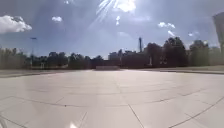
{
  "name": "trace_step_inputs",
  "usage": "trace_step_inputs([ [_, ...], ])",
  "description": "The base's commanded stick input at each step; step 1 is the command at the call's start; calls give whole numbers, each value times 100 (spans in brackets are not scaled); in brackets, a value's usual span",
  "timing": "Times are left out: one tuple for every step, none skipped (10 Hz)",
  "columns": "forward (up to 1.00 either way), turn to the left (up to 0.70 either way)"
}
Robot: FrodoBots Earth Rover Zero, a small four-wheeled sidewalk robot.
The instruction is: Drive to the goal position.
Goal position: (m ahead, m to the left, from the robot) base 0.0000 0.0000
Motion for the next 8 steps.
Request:
trace_step_inputs([
  [5, 0],
  [5, 0],
  [4, 0],
  [4, 0],
  [4, 0],
  [5, 0],
  [5, 0],
  [5, 0],
])
